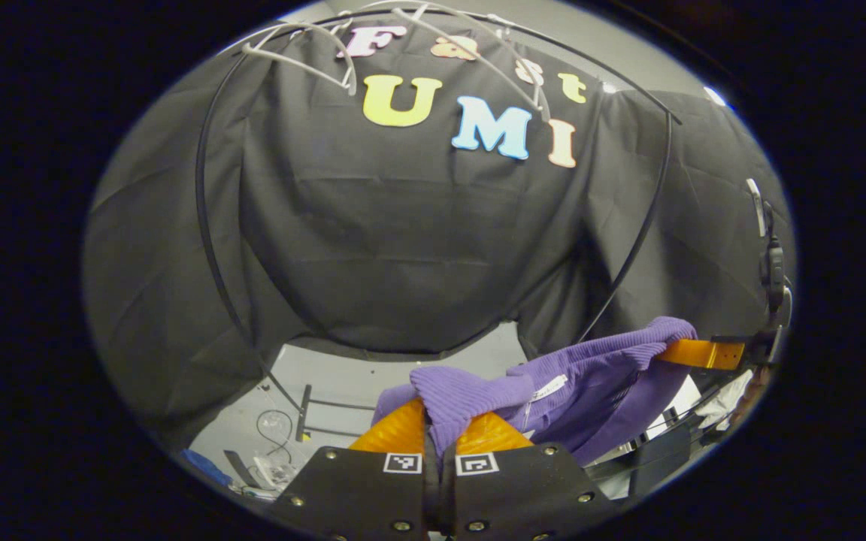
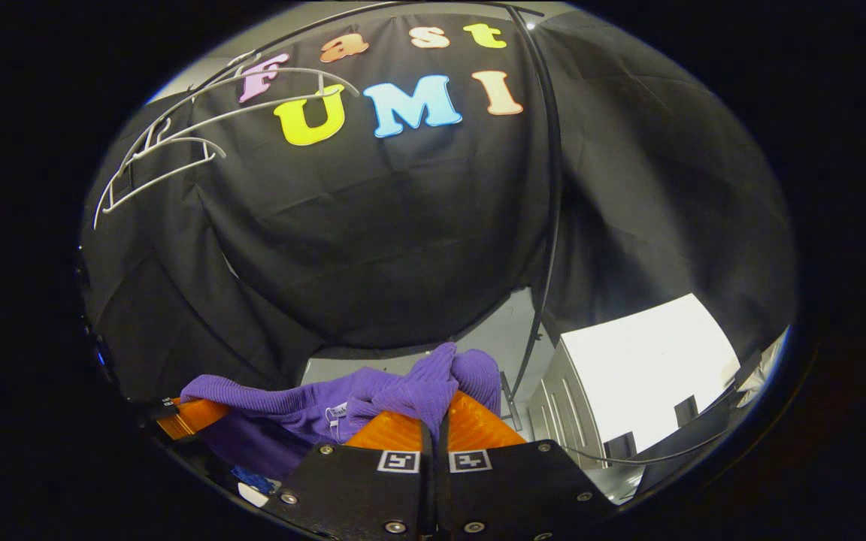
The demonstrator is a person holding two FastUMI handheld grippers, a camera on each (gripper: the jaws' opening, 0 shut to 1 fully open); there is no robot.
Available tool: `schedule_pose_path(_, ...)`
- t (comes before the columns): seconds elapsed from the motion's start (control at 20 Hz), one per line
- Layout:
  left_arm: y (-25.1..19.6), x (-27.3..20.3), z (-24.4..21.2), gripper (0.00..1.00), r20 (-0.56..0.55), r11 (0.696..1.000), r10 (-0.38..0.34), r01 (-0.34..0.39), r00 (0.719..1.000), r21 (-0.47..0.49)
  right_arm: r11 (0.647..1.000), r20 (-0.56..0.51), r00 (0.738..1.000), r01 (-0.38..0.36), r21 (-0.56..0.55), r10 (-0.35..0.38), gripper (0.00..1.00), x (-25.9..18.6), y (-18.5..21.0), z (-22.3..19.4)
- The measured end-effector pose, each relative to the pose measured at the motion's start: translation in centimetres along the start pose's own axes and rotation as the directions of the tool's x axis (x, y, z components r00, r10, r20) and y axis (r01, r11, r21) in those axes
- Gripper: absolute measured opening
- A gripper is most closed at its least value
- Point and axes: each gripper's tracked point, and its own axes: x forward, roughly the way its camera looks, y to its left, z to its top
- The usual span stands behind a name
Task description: Grasp the clothes on the hanger with both hands and then place them into the laundry hamper below.
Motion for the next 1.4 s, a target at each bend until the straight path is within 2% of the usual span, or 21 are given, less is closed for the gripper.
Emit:
schedule_pose_path(0.25,1.3,3.5,-4.8,0.01,-0.069,1.000,0.014,-0.014,0.997,0.002,1.000,-0.095,0.995,0.006,0.026,-0.004,0.00,3.1,0.4,-4.5)
schedule_pose_path(0.45,2.3,4.0,-8.7,0.01,-0.121,1.000,0.028,-0.028,0.992,-0.002,1.000,-0.167,0.986,0.003,0.023,0.001,0.01,4.3,0.3,-7.8)
schedule_pose_path(0.65,2.2,4.0,-9.6,0.01,-0.146,0.999,0.045,-0.048,0.988,-0.021,1.000,-0.202,0.979,-0.011,0.025,0.016,0.02,4.6,0.9,-8.9)
schedule_pose_path(0.8,3.1,4.2,-9.7,0.01,-0.154,0.995,0.099,-0.099,0.983,0.004,1.000,-0.211,0.977,-0.015,0.021,0.019,0.04,4.5,1.0,-9.1)
schedule_pose_path(0.95,2.9,4.3,-9.8,0.02,-0.162,0.993,0.114,-0.117,0.980,-0.013,1.000,-0.220,0.975,-0.016,0.020,0.020,0.06,4.4,1.0,-9.2)
schedule_pose_path(1.15,3.8,4.2,-11.2,0.03,-0.218,0.985,0.154,-0.166,0.964,-0.040,0.999,-0.230,0.972,-0.037,0.017,0.040,0.19,3.6,1.2,-8.8)
schedule_pose_path(1.2,4.1,4.2,-11.7,0.07,-0.235,0.983,0.160,-0.176,0.959,-0.050,0.999,-0.224,0.974,-0.042,0.009,0.043,0.26,3.3,1.0,-8.3)
schedule_pose_path(1.25,4.2,4.2,-12.1,0.14,-0.247,0.981,0.164,-0.183,0.955,-0.057,0.999,-0.219,0.975,-0.043,0.000,0.042,0.24,2.9,0.8,-7.8)
schedule_pose_path(1.3,4.4,3.8,-12.4,0.16,-0.251,0.979,0.172,-0.193,0.952,-0.062,0.999,-0.211,0.977,-0.040,-0.016,0.035,0.39,2.4,0.3,-7.3)
schedule_pose_path(1.35,4.4,3.7,-11.8,0.27,-0.240,0.979,0.175,-0.195,0.955,-0.063,0.999,-0.198,0.980,-0.034,-0.037,0.026,0.54,2.0,-0.3,-6.4)
schedule_pose_path(1.4,4.3,3.6,-10.9,0.44,-0.219,0.979,0.180,-0.196,0.959,-0.056,0.998,-0.181,0.983,-0.024,-0.058,0.013,0.69,1.6,-1.1,-5.4)
